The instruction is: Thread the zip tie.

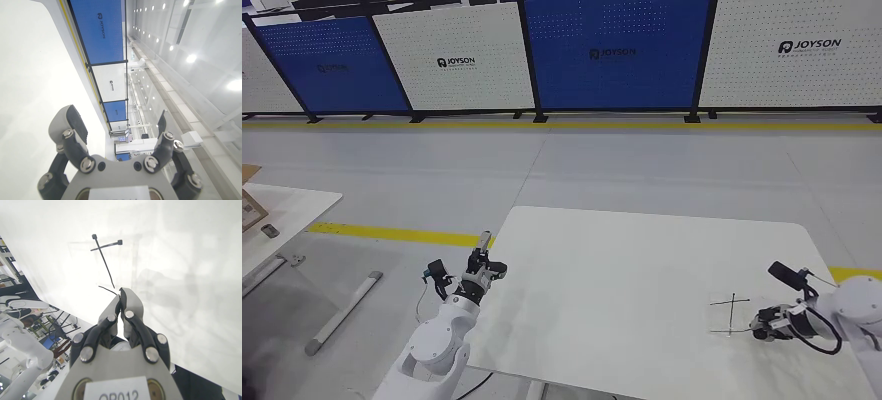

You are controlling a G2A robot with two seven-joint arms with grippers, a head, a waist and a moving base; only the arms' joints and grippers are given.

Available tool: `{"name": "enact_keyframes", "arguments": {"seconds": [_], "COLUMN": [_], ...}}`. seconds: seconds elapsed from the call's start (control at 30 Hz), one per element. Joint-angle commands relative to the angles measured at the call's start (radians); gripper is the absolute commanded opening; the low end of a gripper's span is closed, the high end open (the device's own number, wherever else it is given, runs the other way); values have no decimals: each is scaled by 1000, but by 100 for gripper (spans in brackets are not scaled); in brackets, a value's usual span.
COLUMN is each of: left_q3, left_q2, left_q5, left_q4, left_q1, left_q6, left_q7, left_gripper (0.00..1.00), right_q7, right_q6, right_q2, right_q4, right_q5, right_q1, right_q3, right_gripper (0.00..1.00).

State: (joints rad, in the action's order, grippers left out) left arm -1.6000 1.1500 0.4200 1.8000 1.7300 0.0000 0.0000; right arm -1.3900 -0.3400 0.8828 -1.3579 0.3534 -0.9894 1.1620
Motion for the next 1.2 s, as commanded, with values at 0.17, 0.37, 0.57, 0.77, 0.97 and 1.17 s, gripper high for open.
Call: {"name": "enact_keyframes", "arguments": {"seconds": [0.17, 0.37, 0.57, 0.77, 0.97, 1.17], "left_q3": [0, 0, 0, 0, 0, 0], "left_q2": [0, 0, 0, 0, 0, 0], "left_q5": [0, 0, 0, 0, 0, 0], "left_q4": [0, 0, 0, 0, 0, 0], "left_q1": [0, 0, 0, 0, 0, 0], "left_q6": [0, 0, 0, 0, 0, 0], "left_q7": [0, 0, 0, 0, 0, 0], "left_gripper": [100, 100, 100, 100, 100, 100], "right_q7": [0, 0, 0, 0, 0, 0], "right_q6": [0, 0, 0, 0, 0, 0], "right_q2": [-1, 0, 1, -1, -3, -5], "right_q4": [-12, -13, -13, -27, -36, -49], "right_q5": [14, 25, 20, 24, 24, 28], "right_q1": [-13, -15, -14, -23, -30, -40], "right_q3": [12, 13, 15, 24, 34, 49], "right_gripper": [0, 7, 10, 11, 1, 0]}}
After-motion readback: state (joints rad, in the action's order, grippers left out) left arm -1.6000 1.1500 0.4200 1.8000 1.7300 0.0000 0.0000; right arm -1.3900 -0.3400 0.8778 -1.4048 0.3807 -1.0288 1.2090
